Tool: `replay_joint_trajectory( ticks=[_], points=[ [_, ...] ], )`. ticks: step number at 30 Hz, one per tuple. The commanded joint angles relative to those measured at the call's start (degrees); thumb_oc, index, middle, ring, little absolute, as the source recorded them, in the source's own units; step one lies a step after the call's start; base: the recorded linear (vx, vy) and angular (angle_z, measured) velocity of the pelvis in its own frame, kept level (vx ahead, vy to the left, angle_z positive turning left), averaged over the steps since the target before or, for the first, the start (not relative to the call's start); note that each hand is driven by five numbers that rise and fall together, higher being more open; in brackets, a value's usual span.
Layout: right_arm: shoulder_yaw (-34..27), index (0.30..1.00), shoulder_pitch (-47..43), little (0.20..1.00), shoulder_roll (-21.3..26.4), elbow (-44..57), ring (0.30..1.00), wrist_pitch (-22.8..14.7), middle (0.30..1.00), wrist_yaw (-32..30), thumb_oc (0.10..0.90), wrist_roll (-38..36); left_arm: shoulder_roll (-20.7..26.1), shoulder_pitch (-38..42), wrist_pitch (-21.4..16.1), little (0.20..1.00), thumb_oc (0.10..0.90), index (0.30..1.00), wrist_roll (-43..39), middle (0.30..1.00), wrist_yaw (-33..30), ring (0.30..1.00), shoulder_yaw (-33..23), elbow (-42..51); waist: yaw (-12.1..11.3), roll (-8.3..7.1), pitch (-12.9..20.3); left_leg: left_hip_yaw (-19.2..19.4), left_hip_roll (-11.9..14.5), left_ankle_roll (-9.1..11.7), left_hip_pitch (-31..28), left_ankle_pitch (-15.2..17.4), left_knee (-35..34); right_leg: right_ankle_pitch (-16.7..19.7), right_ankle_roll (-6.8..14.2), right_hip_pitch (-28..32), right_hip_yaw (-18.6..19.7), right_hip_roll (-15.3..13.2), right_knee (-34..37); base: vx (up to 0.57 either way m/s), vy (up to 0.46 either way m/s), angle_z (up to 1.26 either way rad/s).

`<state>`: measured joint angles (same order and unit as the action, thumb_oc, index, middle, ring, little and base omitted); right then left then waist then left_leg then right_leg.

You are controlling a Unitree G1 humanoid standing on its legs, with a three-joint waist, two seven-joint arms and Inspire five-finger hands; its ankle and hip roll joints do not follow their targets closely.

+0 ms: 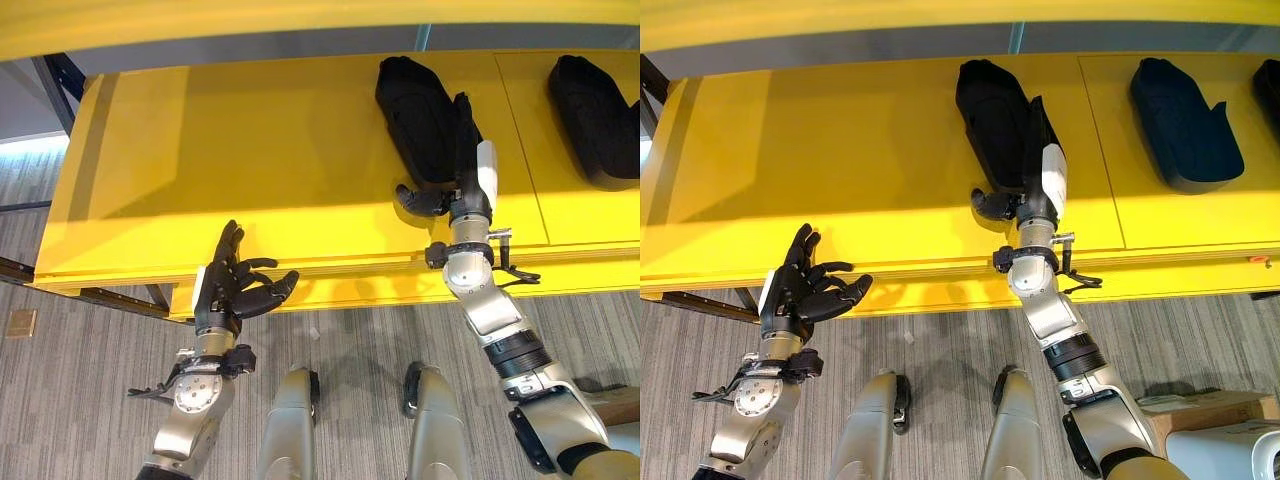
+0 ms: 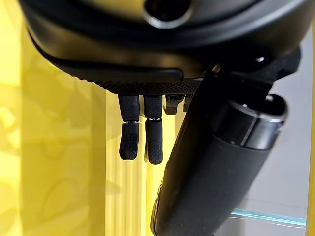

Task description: Move parts from the plastic box to the shelf.

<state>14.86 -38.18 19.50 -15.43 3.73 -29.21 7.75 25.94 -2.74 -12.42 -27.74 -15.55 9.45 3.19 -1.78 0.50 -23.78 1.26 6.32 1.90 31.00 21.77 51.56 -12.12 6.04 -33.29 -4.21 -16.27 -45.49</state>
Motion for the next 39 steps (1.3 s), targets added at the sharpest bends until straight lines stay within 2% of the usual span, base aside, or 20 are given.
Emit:
replay_joint_trajectory(
  ticks=[1,25,39],
  points=[
    [-3.33,1.000,-5.03,1.000,-0.46,7.09,1.000,-5.57,1.000,-2.53,0.900,0.93,0.82,0.66,1.14,1.000,0.900,1.000,1.58,1.000,-1.27,1.000,0.01,1.44,0.46,-0.62,0.84,-2.90,0.71,-1.56,-2.63,-0.47,-4.41,-3.75,-1.50,6.89,0.25,-0.84,2.18,0.00,0.000,0.00],
    [-0.39,1.000,-6.55,1.000,-2.58,11.55,1.000,-6.99,1.000,-1.66,0.900,-1.35,0.56,0.74,1.57,1.000,0.900,1.000,1.35,1.000,-2.48,1.000,0.31,1.34,0.28,-1.29,0.77,-3.03,0.46,-1.56,-2.40,-0.25,-3.79,-3.80,-1.51,6.65,0.46,-0.84,1.71,0.00,0.000,0.00],
    [0.30,1.000,-6.18,1.000,-4.13,7.50,1.000,-6.54,1.000,-1.80,0.900,-3.64,0.88,0.13,1.67,1.000,0.900,1.000,1.29,1.000,-2.62,1.000,0.45,2.08,0.10,-0.34,-0.65,-2.99,-0.01,-1.86,-1.28,-0.23,-3.10,-4.33,-1.74,5.31,0.66,-1.05,0.51,0.00,0.000,0.00]
  ],
)
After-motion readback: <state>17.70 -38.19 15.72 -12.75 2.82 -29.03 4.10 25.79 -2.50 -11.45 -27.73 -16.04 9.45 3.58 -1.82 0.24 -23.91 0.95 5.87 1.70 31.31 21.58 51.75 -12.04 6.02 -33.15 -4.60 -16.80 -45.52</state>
